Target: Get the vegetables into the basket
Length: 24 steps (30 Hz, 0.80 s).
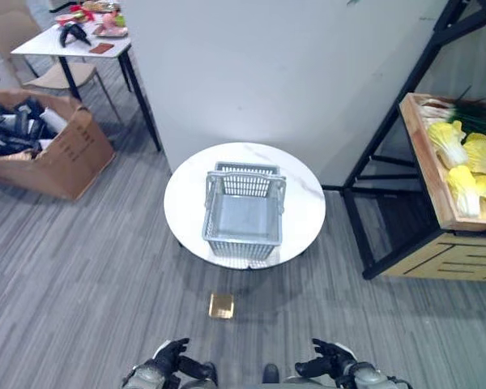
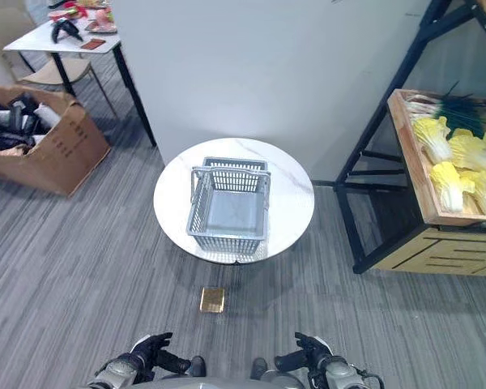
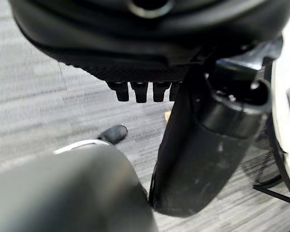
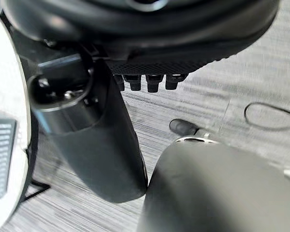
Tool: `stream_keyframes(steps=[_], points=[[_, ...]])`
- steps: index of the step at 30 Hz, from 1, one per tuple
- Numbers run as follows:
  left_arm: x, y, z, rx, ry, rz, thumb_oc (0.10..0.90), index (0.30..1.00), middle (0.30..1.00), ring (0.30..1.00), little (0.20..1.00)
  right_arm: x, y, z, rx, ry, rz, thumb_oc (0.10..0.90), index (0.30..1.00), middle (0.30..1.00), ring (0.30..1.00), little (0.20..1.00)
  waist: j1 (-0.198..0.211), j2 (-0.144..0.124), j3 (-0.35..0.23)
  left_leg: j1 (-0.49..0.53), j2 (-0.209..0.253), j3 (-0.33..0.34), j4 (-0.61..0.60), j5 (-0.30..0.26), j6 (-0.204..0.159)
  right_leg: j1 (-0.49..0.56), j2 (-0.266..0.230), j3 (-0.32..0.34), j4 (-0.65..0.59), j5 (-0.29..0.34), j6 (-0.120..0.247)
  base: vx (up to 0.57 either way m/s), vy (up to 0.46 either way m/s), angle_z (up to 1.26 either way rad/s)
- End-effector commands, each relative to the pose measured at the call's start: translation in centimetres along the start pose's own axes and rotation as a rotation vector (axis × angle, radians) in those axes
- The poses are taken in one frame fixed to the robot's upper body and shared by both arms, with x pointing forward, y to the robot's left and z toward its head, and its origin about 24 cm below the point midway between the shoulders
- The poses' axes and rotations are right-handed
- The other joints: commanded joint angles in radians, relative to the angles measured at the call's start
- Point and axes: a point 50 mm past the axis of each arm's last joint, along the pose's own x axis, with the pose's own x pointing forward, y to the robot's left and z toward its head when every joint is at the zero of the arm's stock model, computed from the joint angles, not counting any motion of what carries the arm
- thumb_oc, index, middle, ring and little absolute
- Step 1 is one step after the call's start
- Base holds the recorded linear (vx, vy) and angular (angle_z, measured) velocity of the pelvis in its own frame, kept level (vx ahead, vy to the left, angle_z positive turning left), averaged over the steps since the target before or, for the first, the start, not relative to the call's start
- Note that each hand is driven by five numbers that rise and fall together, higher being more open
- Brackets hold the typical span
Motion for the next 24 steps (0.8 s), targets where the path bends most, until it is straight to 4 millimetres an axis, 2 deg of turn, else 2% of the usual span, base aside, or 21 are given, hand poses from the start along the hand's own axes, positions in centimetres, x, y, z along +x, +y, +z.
stream_keyframes(steps=[1, 2, 3, 4, 5, 6, 7, 11, 12, 13, 14, 16, 17, 22, 23, 24], points=[[-0.3, 0.1, -1.5, 0.028, 0.042, -0.005, 0.9, 1.0, 1.0, 1.0, 1.0, 0.0, -0.8, 1.7, -0.016, -0.063, -0.006, 0.9, 1.0, 1.0, 1.0, 1.0, 0.033, -0.015, 0.006, 0.044, -0.024, 0.014, 0.018, -0.111, 0.01, -0.023, -0.015, 0.082, 0.039, -0.027, 0.069, 0.01, 0.042, -0.15], [-0.3, 0.1, -1.5, 0.028, 0.042, -0.005, 0.9, 1.0, 1.0, 1.0, 1.0, 0.0, -0.8, 1.7, -0.016, -0.063, -0.006, 0.9, 1.0, 1.0, 1.0, 1.0, 0.033, -0.015, 0.006, 0.044, -0.024, 0.014, 0.018, -0.111, 0.01, -0.023, -0.015, 0.082, 0.039, -0.027, 0.069, 0.02, 0.098, -0.25], [-0.4, 0.2, -1.9, 0.015, 0.042, -0.002, 0.9, 1.0, 1.0, 1.0, 1.0, -0.1, -1.0, 4.5, -0.033, -0.18, -0.013, 0.9, 1.0, 1.0, 1.0, 1.0, 0.035, -0.015, 0.004, 0.058, -0.027, 0.024, 0.005, -0.113, 0.016, -0.024, -0.016, 0.094, 0.035, -0.019, 0.076, 0.03, 0.103, -0.22], [-0.7, 0.5, -2.6, -0.009, 0.046, 0.006, 0.9, 1.0, 1.0, 1.0, 1.0, -1.0, -1.7, 8.2, -0.04, -0.348, -0.037, 0.9, 1.0, 1.0, 1.0, 1.0, 0.035, -0.017, 0.003, 0.071, -0.029, 0.038, 0.002, -0.122, 0.019, -0.02, -0.017, 0.11, 0.025, -0.011, 0.084, 0.01, 0.16, -0.46], [-0.9, 0.8, -3.2, -0.033, 0.046, 0.018, 0.9, 1.0, 1.0, 1.0, 1.0, -3.1, -2.9, 13.2, -0.088, -0.564, -0.077, 0.9, 1.0, 1.0, 1.0, 1.0, 0.036, -0.018, 0.002, 0.076, -0.033, 0.053, 0.002, -0.132, 0.026, -0.028, -0.017, 0.132, 0.017, 0.004, 0.095, 0.0, 0.103, -0.39], [-0.9, 0.8, -3.2, -0.033, 0.046, 0.017, 0.9, 1.0, 1.0, 1.0, 1.0, -3.1, -2.9, 13.1, -0.088, -0.564, -0.077, 0.9, 1.0, 1.0, 1.0, 1.0, 0.036, -0.018, 0.002, 0.076, -0.033, 0.053, 0.002, -0.132, 0.026, -0.028, -0.017, 0.133, 0.017, 0.004, 0.095, -0.02, 0.079, -0.75], [-1.0, 1.0, -3.6, -0.052, 0.058, 0.025, 0.9, 1.0, 1.0, 1.0, 1.0, -4.5, -3.8, 16.0, -0.122, -0.673, -0.117, 0.9, 1.0, 1.0, 1.0, 1.0, 0.041, -0.021, -0.001, 0.081, -0.033, 0.063, 0.002, -0.137, 0.029, -0.032, -0.017, 0.144, 0.016, 0.008, 0.098, 0.0, 0.029, -0.5], [-1.0, 1.1, -3.7, -0.069, 0.068, 0.034, 0.9, 1.0, 1.0, 1.0, 1.0, -8.5, -4.9, 21.1, -0.189, -0.915, -0.192, 0.9, 1.0, 1.0, 1.0, 1.0, 0.046, -0.028, -0.006, 0.092, -0.034, 0.059, 0.002, -0.142, 0.033, -0.023, -0.019, 0.139, 0.017, 0.002, 0.098, 0.01, 0.021, -0.18], [-0.9, 1.1, -3.6, -0.07, 0.067, 0.036, 0.9, 1.0, 1.0, 1.0, 1.0, -10.6, -5.1, 23.4, -0.272, -1.015, -0.233, 0.9, 1.0, 1.0, 1.0, 1.0, 0.049, -0.033, -0.008, 0.095, -0.034, 0.056, 0.002, -0.144, 0.035, -0.019, -0.019, 0.134, 0.017, -0.001, 0.098, 0.02, 0.022, 0.04], [-0.9, 1.1, -3.5, -0.07, 0.067, 0.036, 0.9, 1.0, 1.0, 1.0, 1.0, -10.7, -5.1, 23.4, -0.272, -1.015, -0.233, 0.9, 1.0, 1.0, 1.0, 1.0, 0.048, -0.033, -0.008, 0.096, -0.034, 0.056, 0.002, -0.144, 0.035, -0.018, -0.019, 0.134, 0.017, -0.001, 0.099, 0.03, 0.022, 0.04], [-0.9, 1.0, -3.5, -0.069, 0.068, 0.037, 0.9, 1.0, 1.0, 1.0, 1.0, -11.9, -4.9, 24.8, -0.308, -1.078, -0.253, 0.9, 1.0, 1.0, 1.0, 1.0, 0.052, -0.036, -0.01, 0.099, -0.034, 0.055, 0.002, -0.146, 0.036, -0.016, -0.019, 0.132, 0.017, -0.002, 0.099, 0.0, 0.0, 0.0], [-0.9, 1.0, -3.5, -0.066, 0.073, 0.039, 0.9, 1.0, 1.0, 1.0, 1.0, -14.3, -4.3, 27.1, -0.4, -1.188, -0.268, 0.9, 1.0, 1.0, 1.0, 1.0, 0.061, -0.042, -0.013, 0.101, -0.034, 0.051, 0.002, -0.147, 0.037, -0.014, -0.019, 0.128, 0.017, -0.003, 0.099, 0.03, 0.029, 0.0], [-0.9, 1.0, -3.5, -0.062, 0.076, 0.042, 0.9, 1.0, 1.0, 1.0, 1.0, -14.8, -4.1, 27.9, -0.406, -1.217, -0.279, 0.9, 1.0, 1.0, 1.0, 1.0, 0.064, -0.045, -0.014, 0.101, -0.034, 0.05, 0.002, -0.148, 0.037, -0.012, -0.019, 0.126, 0.016, -0.003, 0.099, 0.03, 0.035, 0.02], [-0.8, 1.5, -3.1, -0.047, 0.073, 0.059, 0.9, 1.0, 1.0, 1.0, 1.0, -18.2, -0.9, 32.7, -0.508, -1.389, -0.218, 0.9, 1.0, 1.0, 1.0, 1.0, 0.095, -0.067, -0.006, 0.086, -0.032, 0.039, 0.002, -0.145, 0.041, -0.025, -0.018, 0.12, 0.02, 0.003, 0.1, 0.02, 0.037, 0.04], [-0.8, 1.7, -2.8, -0.049, 0.063, 0.069, 0.9, 1.0, 1.0, 1.0, 1.0, -19.3, 0.2, 34.6, -0.56, -1.427, -0.214, 0.9, 1.0, 1.0, 1.0, 1.0, 0.115, -0.081, 0.006, 0.062, -0.03, 0.035, 0.002, -0.14, 0.041, -0.041, -0.017, 0.115, 0.01, 0.015, 0.102, -0.04, 0.038, 0.13], [-0.7, 1.8, -2.5, -0.03, 0.057, 0.075, 0.9, 1.0, 1.0, 1.0, 1.0, -20.1, 0.4, 35.6, -0.606, -1.442, -0.237, 0.9, 1.0, 1.0, 1.0, 1.0, 0.125, -0.089, 0.014, 0.047, -0.028, 0.031, 0.002, -0.136, 0.04, -0.051, -0.017, 0.11, 0.008, 0.021, 0.104, -0.05, 0.027, 0.11]])
